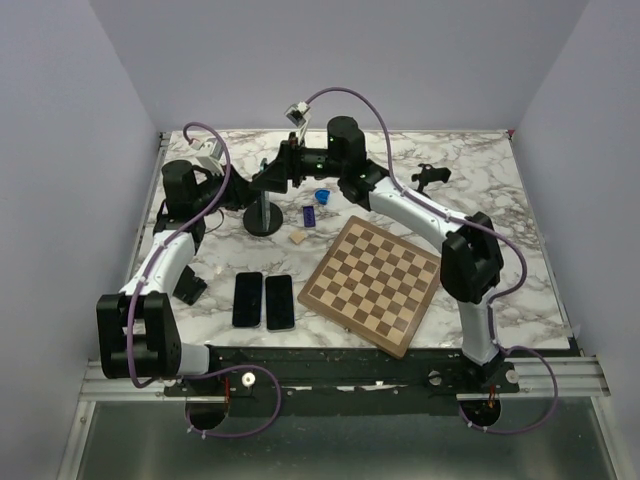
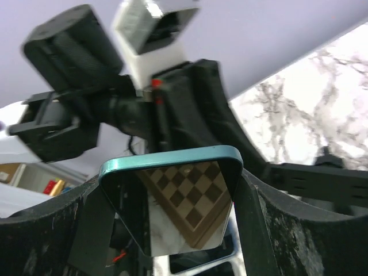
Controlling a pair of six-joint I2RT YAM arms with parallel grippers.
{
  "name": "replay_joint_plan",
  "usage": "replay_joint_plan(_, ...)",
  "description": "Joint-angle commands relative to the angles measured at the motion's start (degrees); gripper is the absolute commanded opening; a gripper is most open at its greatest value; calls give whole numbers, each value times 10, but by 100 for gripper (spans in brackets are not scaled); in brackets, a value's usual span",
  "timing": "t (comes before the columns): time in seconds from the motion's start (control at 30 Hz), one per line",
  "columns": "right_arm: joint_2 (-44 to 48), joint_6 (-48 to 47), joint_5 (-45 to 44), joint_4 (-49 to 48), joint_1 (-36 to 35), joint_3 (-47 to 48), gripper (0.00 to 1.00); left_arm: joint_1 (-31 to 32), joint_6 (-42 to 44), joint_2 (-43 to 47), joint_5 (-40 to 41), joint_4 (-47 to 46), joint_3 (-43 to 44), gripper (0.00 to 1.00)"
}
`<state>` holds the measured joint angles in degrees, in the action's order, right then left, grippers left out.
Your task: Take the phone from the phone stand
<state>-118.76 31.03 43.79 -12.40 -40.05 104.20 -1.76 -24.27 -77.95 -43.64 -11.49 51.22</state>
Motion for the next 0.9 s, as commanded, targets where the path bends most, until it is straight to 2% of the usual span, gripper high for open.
replay_joint_plan(0.0,74,54,7,-57,-6,-30,1,-3,16,5,35,35,13,0)
replay_joint_plan(0.17,130,-5,-87,33,-6,-64,1,-5,16,11,50,57,19,3)
replay_joint_plan(0.27,161,-34,-141,72,-6,-97,1,-8,8,13,58,69,23,10)
replay_joint_plan(0.43,208,-36,-182,74,-5,-173,1,-19,-5,14,60,94,34,29)
replay_joint_plan(0.53,235,-40,-209,82,-5,-209,1,-23,-12,32,63,86,26,46)
replay_joint_plan(0.63,260,-54,-255,113,-5,-232,1,-23,-15,47,63,85,24,56)
replay_joint_plan(0.67,268,-58,-269,122,-5,-240,1,-23,-16,51,65,87,24,63)
replay_joint_plan(0.8,294,-84,-349,175,-4,-258,1,-23,-16,73,80,97,22,71)
replay_joint_plan(0.87,307,-94,-417,199,-3,-270,1,-23,-14,87,93,103,21,73)
